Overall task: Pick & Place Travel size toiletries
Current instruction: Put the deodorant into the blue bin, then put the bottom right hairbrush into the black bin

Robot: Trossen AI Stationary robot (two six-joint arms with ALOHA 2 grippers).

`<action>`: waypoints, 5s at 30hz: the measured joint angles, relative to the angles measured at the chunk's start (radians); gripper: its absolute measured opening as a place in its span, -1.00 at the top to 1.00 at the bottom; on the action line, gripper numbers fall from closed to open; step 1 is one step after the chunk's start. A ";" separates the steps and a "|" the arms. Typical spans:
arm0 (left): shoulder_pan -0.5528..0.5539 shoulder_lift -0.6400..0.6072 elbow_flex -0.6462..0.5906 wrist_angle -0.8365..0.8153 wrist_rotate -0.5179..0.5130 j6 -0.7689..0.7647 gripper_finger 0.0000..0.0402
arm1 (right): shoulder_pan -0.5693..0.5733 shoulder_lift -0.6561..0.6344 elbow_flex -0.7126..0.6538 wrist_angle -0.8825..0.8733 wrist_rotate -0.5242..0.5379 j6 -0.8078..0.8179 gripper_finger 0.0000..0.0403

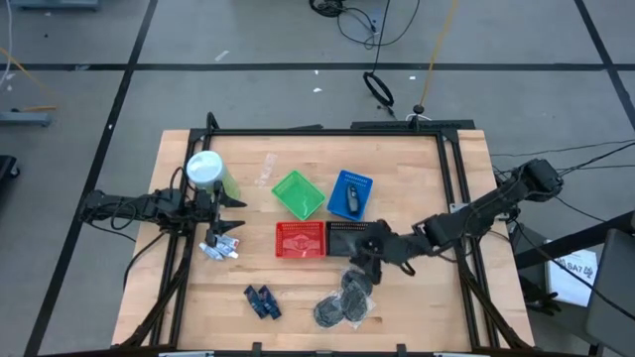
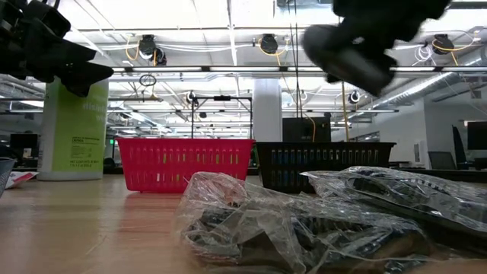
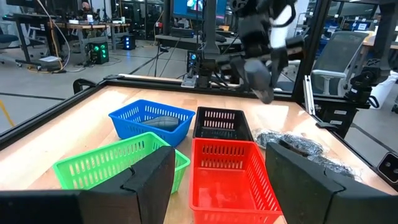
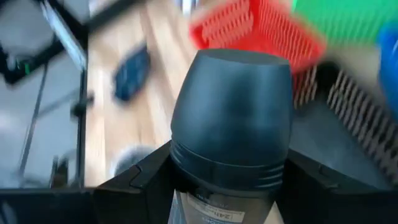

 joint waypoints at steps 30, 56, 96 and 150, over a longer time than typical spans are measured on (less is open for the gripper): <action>0.000 0.000 0.000 0.000 0.000 0.000 -0.24 | -0.294 -0.291 -0.037 0.207 -0.004 -0.632 -0.04; 0.000 0.000 0.000 0.000 0.000 0.000 -0.24 | -0.297 -0.429 -0.286 -0.044 0.359 -0.137 -0.04; 0.000 0.000 0.000 0.000 0.000 0.000 -0.24 | -0.508 0.159 -0.200 0.501 0.071 -0.141 -0.10; 0.000 0.000 0.000 0.000 0.000 0.000 -0.24 | 0.007 -0.288 -0.201 0.629 -0.599 -0.631 -0.22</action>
